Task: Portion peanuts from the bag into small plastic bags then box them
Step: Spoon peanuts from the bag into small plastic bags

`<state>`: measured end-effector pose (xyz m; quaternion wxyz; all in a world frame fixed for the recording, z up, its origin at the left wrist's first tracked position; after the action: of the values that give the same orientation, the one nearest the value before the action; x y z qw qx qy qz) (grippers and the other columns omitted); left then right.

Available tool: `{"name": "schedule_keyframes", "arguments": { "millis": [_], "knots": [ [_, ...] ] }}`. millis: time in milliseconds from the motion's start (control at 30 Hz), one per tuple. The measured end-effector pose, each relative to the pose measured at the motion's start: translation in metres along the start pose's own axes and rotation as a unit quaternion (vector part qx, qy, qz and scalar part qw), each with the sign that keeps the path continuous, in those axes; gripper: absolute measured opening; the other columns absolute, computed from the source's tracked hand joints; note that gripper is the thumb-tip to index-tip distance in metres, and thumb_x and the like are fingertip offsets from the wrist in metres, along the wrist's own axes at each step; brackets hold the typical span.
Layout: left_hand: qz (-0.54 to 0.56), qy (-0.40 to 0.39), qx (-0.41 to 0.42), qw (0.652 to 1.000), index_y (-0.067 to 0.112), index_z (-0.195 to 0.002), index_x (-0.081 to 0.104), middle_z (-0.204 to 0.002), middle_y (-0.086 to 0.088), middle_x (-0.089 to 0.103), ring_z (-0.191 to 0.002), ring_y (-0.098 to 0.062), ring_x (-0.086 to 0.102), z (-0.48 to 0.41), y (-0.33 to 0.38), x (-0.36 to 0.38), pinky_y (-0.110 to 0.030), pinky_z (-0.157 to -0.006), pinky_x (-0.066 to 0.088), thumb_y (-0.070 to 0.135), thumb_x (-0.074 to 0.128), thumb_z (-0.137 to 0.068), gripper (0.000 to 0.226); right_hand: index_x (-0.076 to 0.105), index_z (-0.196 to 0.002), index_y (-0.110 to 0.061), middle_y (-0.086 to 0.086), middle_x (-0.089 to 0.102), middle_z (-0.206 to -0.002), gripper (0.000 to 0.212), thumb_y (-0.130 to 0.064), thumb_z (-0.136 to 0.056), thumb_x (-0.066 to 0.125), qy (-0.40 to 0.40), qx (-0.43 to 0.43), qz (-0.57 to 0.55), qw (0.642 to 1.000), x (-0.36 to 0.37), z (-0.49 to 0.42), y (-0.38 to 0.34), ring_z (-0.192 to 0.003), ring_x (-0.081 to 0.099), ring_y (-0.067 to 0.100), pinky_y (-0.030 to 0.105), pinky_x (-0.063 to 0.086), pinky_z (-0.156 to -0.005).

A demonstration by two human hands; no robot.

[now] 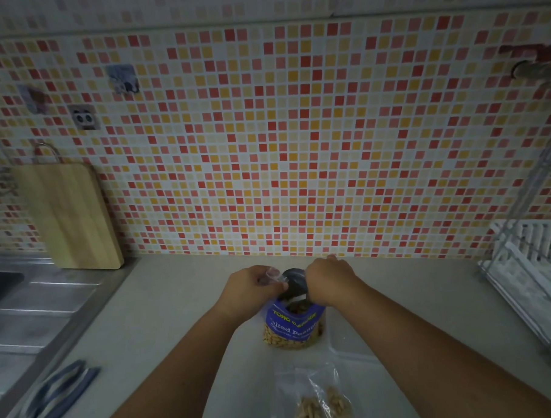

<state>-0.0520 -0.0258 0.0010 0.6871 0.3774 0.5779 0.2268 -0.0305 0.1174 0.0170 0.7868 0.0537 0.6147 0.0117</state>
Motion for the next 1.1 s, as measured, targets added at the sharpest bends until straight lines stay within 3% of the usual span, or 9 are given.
{"name": "schedule_keyframes", "arguments": {
  "millis": [100, 167, 267, 367, 567, 767, 900, 1033, 1100],
  "knots": [
    [0.014, 0.004, -0.006, 1.000, 0.017, -0.120, 0.062, -0.115, -0.002, 0.067, -0.092, -0.012, 0.058, -0.001, -0.002, -0.001, -0.023, -0.079, 0.044, 0.034, 0.068, -0.081, 0.043, 0.058, -0.115, -0.011, 0.008, 0.060, -0.110, 0.029, -0.012, -0.086, 0.059, 0.022, -0.015, 0.006, 1.000, -0.017, 0.004, 0.000, -0.094, 0.057, 0.025, 0.032, 0.044, -0.075],
    [0.016, 0.003, -0.007, 1.000, 0.017, -0.120, 0.061, -0.115, -0.002, 0.066, -0.094, -0.012, 0.058, -0.001, -0.004, -0.001, -0.023, -0.078, 0.043, 0.035, 0.067, -0.082, 0.043, 0.057, -0.114, -0.011, 0.008, 0.060, -0.108, 0.031, -0.011, -0.084, 0.061, 0.019, -0.027, 0.011, 0.999, -0.023, 0.005, -0.003, -0.085, 0.054, 0.024, 0.032, 0.044, -0.072],
    [0.017, 0.004, -0.007, 1.000, 0.016, -0.121, 0.061, -0.115, -0.003, 0.066, -0.095, -0.013, 0.058, -0.001, -0.004, 0.000, -0.024, -0.078, 0.043, 0.036, 0.066, -0.083, 0.043, 0.059, -0.119, -0.011, 0.007, 0.060, -0.111, 0.037, -0.019, -0.083, 0.063, -0.025, -0.012, 0.032, 0.999, -0.018, 0.002, -0.006, -0.097, 0.059, 0.024, 0.031, 0.046, -0.076],
    [0.020, 0.009, -0.008, 1.000, 0.017, -0.117, 0.062, -0.112, -0.002, 0.068, -0.093, -0.012, 0.059, -0.002, -0.005, 0.000, -0.024, -0.078, 0.043, 0.037, 0.065, -0.083, 0.040, 0.055, -0.125, -0.012, 0.009, 0.056, -0.120, 0.041, -0.025, -0.087, 0.061, -0.008, 0.007, 0.027, 1.000, 0.001, -0.003, -0.011, -0.110, 0.054, 0.025, 0.032, 0.046, -0.089],
    [0.028, 0.006, -0.003, 1.000, 0.018, -0.115, 0.064, -0.107, -0.001, 0.069, -0.091, -0.012, 0.060, -0.001, -0.005, 0.000, -0.023, -0.078, 0.044, 0.036, 0.066, -0.083, 0.037, 0.057, -0.125, -0.013, 0.009, 0.059, -0.118, 0.049, -0.034, -0.082, 0.066, 0.012, 0.109, -0.142, 0.984, 0.039, -0.012, -0.015, -0.109, 0.054, 0.028, 0.034, 0.047, -0.091],
    [0.051, 0.001, -0.007, 0.999, 0.016, -0.114, 0.065, -0.104, 0.000, 0.069, -0.095, -0.015, 0.062, -0.001, -0.006, 0.000, -0.025, -0.079, 0.046, 0.035, 0.066, -0.083, 0.037, 0.067, -0.100, -0.011, 0.005, 0.059, -0.084, 0.022, -0.026, -0.087, 0.058, 0.016, 0.169, -0.246, 0.954, 0.035, -0.015, 0.007, -0.071, 0.054, 0.022, 0.026, 0.040, -0.057],
    [0.096, -0.018, -0.009, 0.995, 0.016, -0.111, 0.065, -0.099, 0.000, 0.068, -0.094, -0.017, 0.063, 0.001, -0.005, -0.002, -0.026, -0.078, 0.049, 0.033, 0.065, -0.084, 0.032, 0.068, -0.102, -0.008, 0.010, 0.066, -0.091, 0.025, -0.020, -0.086, 0.053, -0.002, 0.140, -0.301, 0.943, 0.040, -0.013, 0.023, -0.081, 0.058, 0.023, 0.033, 0.050, -0.070],
    [0.138, -0.024, -0.011, 0.990, 0.013, -0.112, 0.065, -0.106, -0.005, 0.069, -0.093, -0.016, 0.063, 0.002, -0.005, -0.007, -0.028, -0.078, 0.049, 0.033, 0.064, -0.086, 0.033, 0.064, -0.118, -0.014, 0.000, 0.052, -0.076, 0.031, -0.018, -0.091, 0.050, -0.100, 0.118, -0.180, 0.971, 0.040, -0.016, 0.033, -0.084, 0.052, 0.020, 0.028, 0.042, -0.074],
    [0.126, -0.015, -0.007, 0.992, 0.015, -0.115, 0.064, -0.109, -0.003, 0.068, -0.097, -0.017, 0.063, 0.000, -0.007, -0.010, -0.030, -0.083, 0.049, 0.035, 0.065, -0.085, 0.037, 0.059, -0.124, -0.016, 0.004, 0.058, -0.094, 0.033, -0.020, -0.093, 0.049, -0.140, 0.120, -0.146, 0.972, 0.037, -0.017, 0.037, -0.087, 0.049, 0.020, 0.027, 0.039, -0.077]
  ]
}}
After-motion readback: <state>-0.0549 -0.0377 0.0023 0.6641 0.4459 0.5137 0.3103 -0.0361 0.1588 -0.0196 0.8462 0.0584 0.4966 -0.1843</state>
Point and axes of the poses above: each hand's wrist, its own z-axis away from the middle knuckle, its own x-axis out of the palm, y = z × x, the point moved 5 cm from there along -z, towards the middle knuckle
